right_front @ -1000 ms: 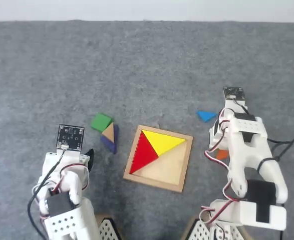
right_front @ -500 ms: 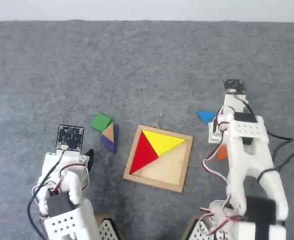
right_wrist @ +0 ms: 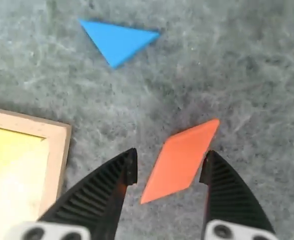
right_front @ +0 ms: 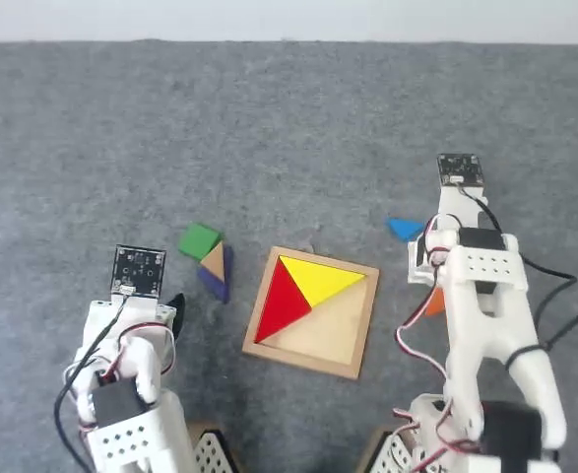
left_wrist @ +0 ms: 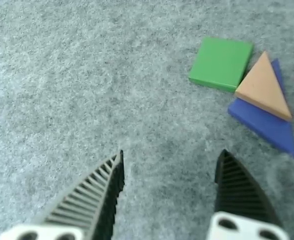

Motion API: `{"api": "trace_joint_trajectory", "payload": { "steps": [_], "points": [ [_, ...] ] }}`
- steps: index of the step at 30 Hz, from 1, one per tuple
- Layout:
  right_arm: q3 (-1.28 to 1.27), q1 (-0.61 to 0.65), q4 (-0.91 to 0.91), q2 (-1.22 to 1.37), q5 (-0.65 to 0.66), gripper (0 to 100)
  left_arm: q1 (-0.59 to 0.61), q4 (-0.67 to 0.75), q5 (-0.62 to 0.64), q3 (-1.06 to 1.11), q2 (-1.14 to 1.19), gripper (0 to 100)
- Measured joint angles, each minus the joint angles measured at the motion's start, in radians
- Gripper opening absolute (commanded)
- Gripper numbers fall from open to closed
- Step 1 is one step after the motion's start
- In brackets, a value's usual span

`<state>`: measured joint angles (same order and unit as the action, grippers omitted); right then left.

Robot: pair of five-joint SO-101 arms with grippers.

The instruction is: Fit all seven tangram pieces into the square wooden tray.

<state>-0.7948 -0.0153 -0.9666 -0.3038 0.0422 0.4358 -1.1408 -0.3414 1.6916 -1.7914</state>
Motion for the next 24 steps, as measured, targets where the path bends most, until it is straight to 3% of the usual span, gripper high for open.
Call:
{"api": "trace_joint_trajectory", "payload": {
  "steps": [24],
  "points": [
    [0.000,-0.041,0.029,0.118,0.000,22.4,0.000,0.000,0.000,0.000,0.000,28]
  ]
}}
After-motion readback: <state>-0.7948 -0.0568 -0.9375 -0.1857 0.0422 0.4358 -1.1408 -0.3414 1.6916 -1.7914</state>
